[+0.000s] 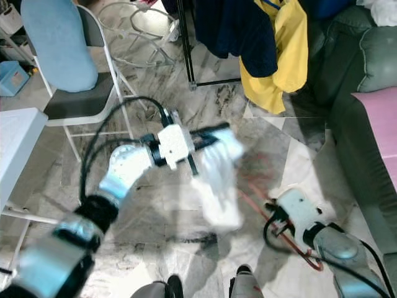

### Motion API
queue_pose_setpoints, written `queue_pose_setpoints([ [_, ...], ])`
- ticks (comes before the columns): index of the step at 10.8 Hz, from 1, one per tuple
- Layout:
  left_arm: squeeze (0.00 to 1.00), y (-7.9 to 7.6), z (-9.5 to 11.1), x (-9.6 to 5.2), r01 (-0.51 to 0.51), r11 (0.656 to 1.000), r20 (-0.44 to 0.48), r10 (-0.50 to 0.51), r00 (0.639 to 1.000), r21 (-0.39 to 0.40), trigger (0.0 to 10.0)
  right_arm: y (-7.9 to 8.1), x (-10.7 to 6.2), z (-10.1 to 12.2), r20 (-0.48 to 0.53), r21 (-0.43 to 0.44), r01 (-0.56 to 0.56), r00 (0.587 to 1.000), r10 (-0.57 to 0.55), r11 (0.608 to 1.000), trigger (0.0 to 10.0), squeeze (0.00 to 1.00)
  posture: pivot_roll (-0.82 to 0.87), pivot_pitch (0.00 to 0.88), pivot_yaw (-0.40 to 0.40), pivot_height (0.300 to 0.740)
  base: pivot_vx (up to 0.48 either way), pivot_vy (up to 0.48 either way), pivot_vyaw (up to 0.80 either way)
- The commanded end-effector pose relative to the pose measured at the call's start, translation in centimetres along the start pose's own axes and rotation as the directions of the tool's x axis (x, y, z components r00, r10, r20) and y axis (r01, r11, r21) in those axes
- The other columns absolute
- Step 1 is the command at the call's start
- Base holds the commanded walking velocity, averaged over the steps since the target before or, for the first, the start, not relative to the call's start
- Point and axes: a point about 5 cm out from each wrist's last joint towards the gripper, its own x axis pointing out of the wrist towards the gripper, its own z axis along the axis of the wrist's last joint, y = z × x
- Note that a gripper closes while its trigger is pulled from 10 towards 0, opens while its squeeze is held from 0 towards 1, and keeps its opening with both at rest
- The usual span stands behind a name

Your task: Hang hanger

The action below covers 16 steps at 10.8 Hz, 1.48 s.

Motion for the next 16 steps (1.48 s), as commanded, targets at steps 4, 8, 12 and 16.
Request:
queue_pose_setpoints([
  [4, 0.00, -0.8, 1.5, -0.2, 0.086, 0.996, 0.061, -0.084, 0.995, -0.032, 10.0, -1.7, 0.6, -1.3, -0.012, 0.164, 0.183, 0.983, -0.183, 0.969, 10.0, 0.00, -0.21, 0.239, 0.196, 0.740, 0.000, 0.000, 0.00],
  [8, 0.00, -4.4, -1.9, -2.7, 0.119, 0.983, -0.095, -0.133, 0.987, -0.140, 10.0, -6.0, 0.1, 2.2, 0.140, 0.580, 0.356, 0.842, -0.520, 0.733, 10.0, 0.00, -0.21, 0.238, 0.192, 0.740, 0.000, 0.000, 0.00],
  [12, 0.00, -10.0, -6.1, -6.0, 0.052, 0.952, -0.297, -0.146, 0.944, -0.301, 10.0, -6.5, 0.8, 10.5, 0.403, 0.812, 0.027, 0.696, -0.594, 0.583, 10.0, 0.00, -0.23, 0.234, 0.174, 0.740, 0.000, 0.000, 0.00],
  [16, 0.00, -12.4, -7.9, -6.9, 0.042, 0.963, -0.433, -0.159, 0.887, -0.268, 10.0, -3.4, 0.0, 16.9, 0.683, 0.665, -0.323, 0.628, -0.374, 0.673, 10.0, 0.00, -0.24, 0.227, 0.153, 0.740, 0.000, 0.000, 0.00],
])
